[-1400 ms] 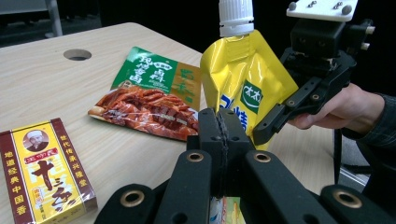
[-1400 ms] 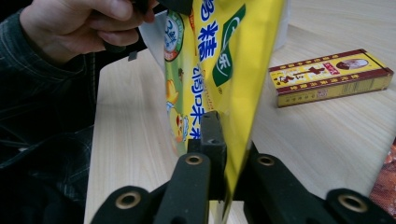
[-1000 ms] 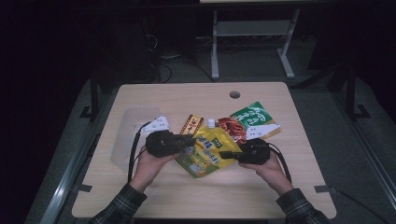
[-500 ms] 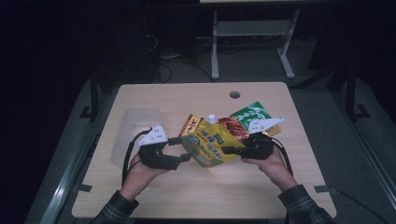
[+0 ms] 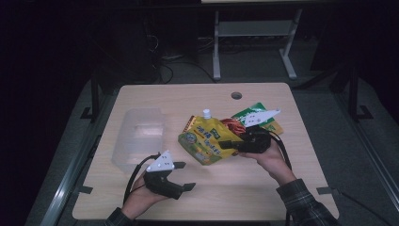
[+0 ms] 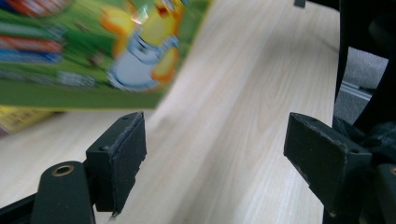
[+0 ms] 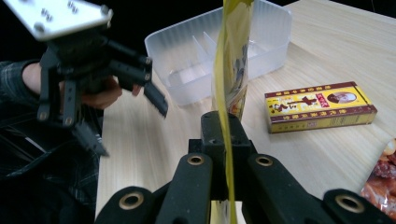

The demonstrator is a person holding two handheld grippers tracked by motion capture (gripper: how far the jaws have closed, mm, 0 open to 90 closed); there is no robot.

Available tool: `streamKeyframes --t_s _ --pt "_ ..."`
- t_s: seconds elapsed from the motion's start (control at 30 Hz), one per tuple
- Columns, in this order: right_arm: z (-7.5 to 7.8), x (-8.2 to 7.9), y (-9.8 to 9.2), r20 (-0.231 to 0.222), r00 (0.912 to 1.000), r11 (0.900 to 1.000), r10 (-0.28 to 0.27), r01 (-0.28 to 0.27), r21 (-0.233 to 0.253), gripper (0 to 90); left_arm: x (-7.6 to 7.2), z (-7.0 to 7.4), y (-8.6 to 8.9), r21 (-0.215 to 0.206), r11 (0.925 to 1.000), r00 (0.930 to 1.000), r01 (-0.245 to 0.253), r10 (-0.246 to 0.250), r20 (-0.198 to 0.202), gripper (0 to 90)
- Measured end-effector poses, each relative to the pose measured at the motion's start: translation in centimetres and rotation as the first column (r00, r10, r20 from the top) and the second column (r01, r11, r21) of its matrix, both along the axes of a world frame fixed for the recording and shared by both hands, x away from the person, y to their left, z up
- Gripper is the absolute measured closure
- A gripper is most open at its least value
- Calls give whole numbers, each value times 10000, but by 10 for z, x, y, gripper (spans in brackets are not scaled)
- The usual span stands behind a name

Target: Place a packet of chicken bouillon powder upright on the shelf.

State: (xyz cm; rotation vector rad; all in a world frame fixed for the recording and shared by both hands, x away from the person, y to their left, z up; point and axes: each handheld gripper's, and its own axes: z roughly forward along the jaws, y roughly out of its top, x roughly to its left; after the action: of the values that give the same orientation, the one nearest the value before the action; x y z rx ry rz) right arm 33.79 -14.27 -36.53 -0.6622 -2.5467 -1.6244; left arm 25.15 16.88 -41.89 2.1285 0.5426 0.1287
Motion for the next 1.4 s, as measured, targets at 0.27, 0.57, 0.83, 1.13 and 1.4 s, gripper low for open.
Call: streamKeyframes --t_s 0.27,0.57,0.83,1.13,1.4 --pt "7 10 20 -82 9998 9986 185 -189 -503 900 -16 -20 -17 652 9953 9974 718 -715 -77 204" --pt "27 19 42 -91 9996 9969 280 -286 -738 900 -18 -25 -26 1057 9881 9937 1114 -1120 1 191" --pt "45 27 61 -32 9990 9933 449 -450 -1062 900 -17 -29 -30 1079 9884 9940 1071 -1040 -335 148" --pt "62 33 86 188 9955 9873 925 -892 -1311 900 -16 -32 -35 1157 9851 9915 1275 -1235 -408 141" --pt "72 37 112 188 9916 9811 1282 -1240 -1487 900 -14 -32 -35 1282 9833 9915 1291 -1260 -323 141"
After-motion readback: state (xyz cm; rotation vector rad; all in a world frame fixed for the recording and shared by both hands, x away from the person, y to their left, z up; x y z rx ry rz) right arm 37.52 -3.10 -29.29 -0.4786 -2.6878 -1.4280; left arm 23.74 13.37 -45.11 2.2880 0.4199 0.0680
